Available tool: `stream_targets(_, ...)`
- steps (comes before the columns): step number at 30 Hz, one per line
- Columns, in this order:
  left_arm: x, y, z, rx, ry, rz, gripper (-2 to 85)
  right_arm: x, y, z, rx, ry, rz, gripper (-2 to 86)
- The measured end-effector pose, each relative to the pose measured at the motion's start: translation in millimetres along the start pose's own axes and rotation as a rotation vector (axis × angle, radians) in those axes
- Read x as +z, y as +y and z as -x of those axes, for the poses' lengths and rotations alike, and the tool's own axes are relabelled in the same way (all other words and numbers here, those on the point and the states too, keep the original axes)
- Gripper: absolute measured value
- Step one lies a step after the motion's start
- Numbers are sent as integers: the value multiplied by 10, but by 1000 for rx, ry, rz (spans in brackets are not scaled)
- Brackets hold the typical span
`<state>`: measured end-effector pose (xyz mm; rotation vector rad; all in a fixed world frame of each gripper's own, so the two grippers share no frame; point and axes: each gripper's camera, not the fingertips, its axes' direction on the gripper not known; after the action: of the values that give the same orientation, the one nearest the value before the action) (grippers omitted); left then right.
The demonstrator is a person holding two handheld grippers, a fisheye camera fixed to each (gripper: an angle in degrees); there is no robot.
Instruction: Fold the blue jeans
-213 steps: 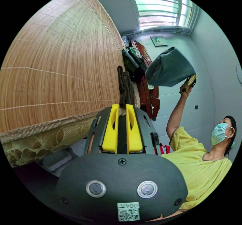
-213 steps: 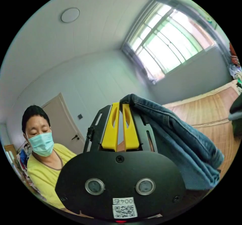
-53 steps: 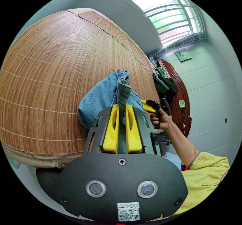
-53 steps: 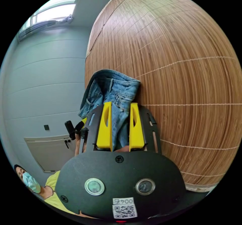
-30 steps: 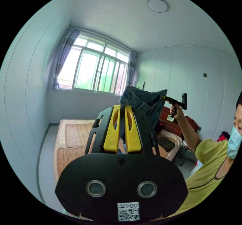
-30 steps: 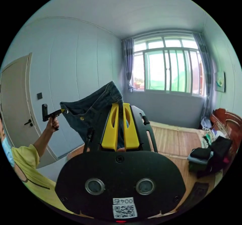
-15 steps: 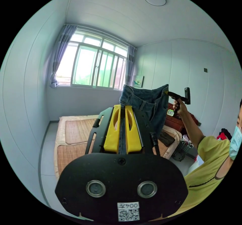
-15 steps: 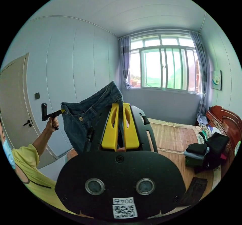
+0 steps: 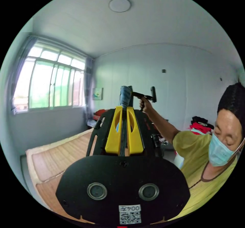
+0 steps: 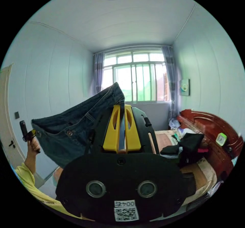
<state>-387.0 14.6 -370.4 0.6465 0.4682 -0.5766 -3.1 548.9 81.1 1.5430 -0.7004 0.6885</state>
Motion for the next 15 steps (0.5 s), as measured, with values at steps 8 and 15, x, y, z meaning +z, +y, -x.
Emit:
stream_targets(8,705,-96,-682,115,418,-162,17,-1295,-911,-124,-44,233,-230,31)
stream_targets(15,888,696,-21,-136,435,-216,18,112,-629,-17,-86,142,-59,33)
